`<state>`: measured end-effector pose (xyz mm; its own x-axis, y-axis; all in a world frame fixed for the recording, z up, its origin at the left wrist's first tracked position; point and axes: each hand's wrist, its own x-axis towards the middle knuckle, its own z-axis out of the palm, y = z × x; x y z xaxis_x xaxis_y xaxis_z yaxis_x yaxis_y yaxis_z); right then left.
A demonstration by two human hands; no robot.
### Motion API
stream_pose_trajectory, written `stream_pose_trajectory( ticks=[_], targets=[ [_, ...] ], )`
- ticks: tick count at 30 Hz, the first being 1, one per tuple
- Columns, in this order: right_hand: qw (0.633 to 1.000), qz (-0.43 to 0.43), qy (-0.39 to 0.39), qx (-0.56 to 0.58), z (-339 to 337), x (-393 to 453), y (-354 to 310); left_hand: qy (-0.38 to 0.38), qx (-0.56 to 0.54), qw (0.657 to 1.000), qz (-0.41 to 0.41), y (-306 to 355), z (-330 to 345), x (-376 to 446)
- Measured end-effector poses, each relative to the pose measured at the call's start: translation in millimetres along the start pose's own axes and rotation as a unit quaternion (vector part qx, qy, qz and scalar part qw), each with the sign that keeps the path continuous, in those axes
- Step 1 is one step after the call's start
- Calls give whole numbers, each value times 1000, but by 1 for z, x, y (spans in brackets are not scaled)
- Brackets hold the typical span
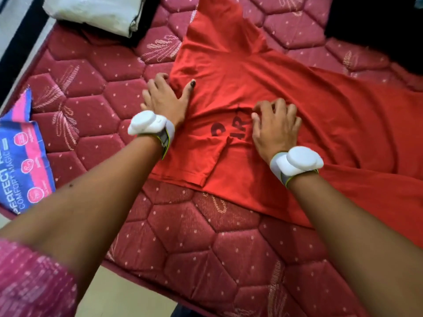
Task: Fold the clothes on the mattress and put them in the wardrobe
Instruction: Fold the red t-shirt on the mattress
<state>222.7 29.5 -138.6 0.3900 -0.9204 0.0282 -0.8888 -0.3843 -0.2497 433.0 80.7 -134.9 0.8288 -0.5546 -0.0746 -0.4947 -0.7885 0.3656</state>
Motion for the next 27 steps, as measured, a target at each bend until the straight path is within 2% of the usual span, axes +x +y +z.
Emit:
stream_pose_trajectory(
  ticks=[2, 4, 7, 9, 10, 12, 14, 15, 16, 18, 20, 22, 25, 27],
  targets=[
    [997, -68, -36, 29, 5, 23, -9, -22, 56, 998, 37, 3, 3, 23],
    [991, -117, -62, 28, 11, 42, -15, 3, 50, 998, 49, 3, 3, 41],
    [991, -113, -69, 10, 19, 58, -19, 55, 10, 998, 0, -3, 5, 49],
    [992, -109, -55, 16, 21, 63, -19, 79, 44, 996, -11, -6, 7, 45],
    [994, -103, -39, 25, 22, 70, -19, 89, 70, 993, 18, -3, 9, 45],
    [998, -53, 5, 41, 22, 82, -14, 76, 71, 979, 174, 7, 13, 40],
    [997, 30, 50, 42, 22, 98, -7, 31, 74, 926, 368, 23, 26, 34],
    [996, 66, 51, 38, 21, 106, -4, 20, 90, 909, 406, 29, 32, 33],
    [995, 93, 31, 26, 20, 115, -2, 22, 96, 912, 397, 37, 38, 36],
    [993, 111, -24, 5, 17, 131, 0, 43, 81, 953, 288, 52, 43, 51],
    [993, 106, -60, 9, 13, 150, 0, 10, 85, 985, 153, 69, 42, 80],
    [990, 104, -81, 43, 11, 167, -1, -39, 102, 992, 71, 83, 36, 111],
    [979, 106, -106, 139, 4, 194, -3, -78, 68, 994, 44, 97, 31, 147],
    [973, 108, -110, 171, -5, 206, -8, -111, 8, 991, 77, 104, 31, 160]
  ],
)
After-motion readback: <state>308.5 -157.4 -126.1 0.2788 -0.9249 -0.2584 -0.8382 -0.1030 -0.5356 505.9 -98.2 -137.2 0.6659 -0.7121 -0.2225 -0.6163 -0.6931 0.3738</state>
